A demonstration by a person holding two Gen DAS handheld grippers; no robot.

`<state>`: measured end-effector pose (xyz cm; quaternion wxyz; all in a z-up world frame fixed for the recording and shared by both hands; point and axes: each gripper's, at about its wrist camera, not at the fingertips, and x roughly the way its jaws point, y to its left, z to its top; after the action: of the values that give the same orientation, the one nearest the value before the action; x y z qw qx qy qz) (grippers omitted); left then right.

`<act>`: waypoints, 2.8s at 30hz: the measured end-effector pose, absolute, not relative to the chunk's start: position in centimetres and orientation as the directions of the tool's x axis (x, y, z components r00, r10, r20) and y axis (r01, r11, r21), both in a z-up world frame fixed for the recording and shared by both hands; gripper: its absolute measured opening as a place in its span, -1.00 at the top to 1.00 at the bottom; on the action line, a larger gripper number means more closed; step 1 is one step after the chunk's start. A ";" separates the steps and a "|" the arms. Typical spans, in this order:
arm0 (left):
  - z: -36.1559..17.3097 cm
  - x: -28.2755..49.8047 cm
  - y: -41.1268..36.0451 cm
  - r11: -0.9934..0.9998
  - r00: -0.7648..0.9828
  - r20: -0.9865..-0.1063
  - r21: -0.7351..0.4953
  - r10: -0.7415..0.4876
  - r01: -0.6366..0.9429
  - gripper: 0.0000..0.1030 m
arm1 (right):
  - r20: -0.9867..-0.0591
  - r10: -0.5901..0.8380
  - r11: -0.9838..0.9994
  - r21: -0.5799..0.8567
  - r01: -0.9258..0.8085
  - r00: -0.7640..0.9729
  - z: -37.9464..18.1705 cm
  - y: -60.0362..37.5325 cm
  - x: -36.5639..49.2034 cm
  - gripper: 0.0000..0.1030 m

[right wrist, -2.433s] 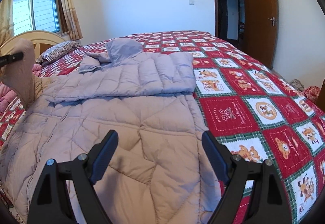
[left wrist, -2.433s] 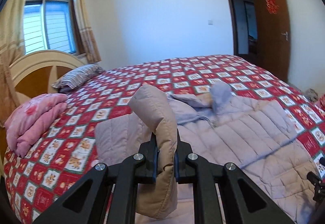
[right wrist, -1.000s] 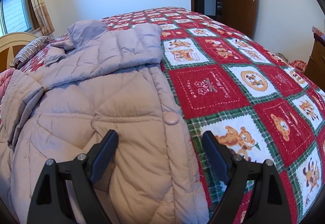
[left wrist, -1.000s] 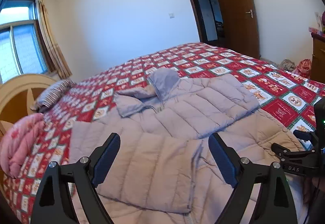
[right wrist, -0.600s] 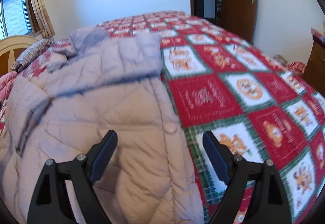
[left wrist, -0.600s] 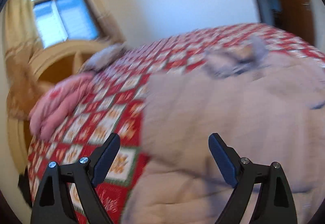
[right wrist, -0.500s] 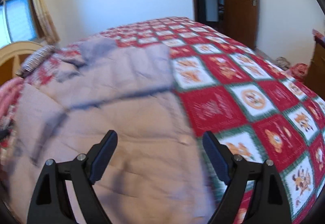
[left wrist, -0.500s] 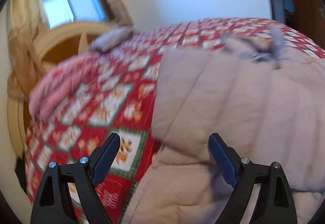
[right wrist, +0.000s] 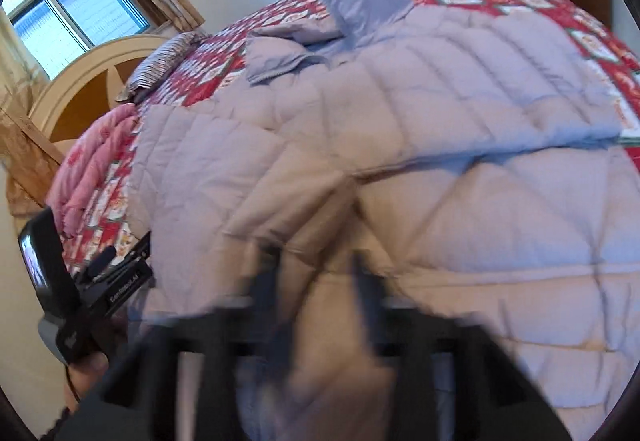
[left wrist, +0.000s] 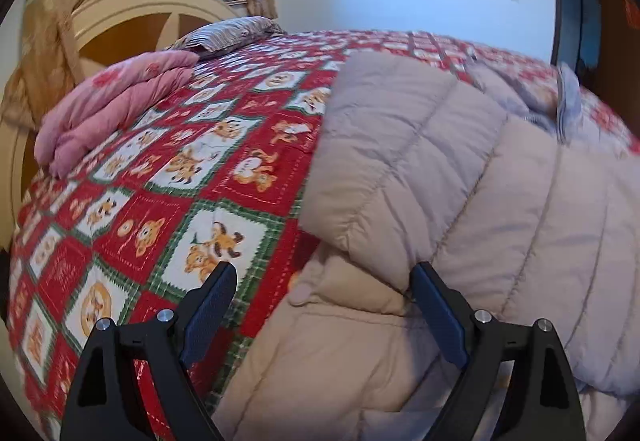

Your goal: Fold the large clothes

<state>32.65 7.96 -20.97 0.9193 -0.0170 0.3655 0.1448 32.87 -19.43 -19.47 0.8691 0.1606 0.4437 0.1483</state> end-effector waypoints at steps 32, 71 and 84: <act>-21.2 32.2 12.2 0.917 0.600 -0.759 -0.009 0.254 -0.400 -0.74 | -0.698 0.099 0.984 0.177 0.036 0.709 -14.8 -29.1 31.8 0.70; -15.7 44.7 1.7 0.980 0.674 -0.717 0.067 0.177 -0.185 -0.75 | -0.667 0.022 1.000 0.031 -0.002 0.745 -13.8 -22.6 37.3 -0.06; -21.7 46.0 0.1 0.980 0.650 -0.736 0.093 0.188 -0.178 -0.83 | -0.739 -0.033 0.999 -0.020 0.027 0.673 -20.4 -23.2 39.6 -0.04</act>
<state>45.97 0.09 -21.72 0.9084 0.0064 0.4058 0.1006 39.65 -23.15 -20.37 0.9146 -0.0038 0.4040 -0.0164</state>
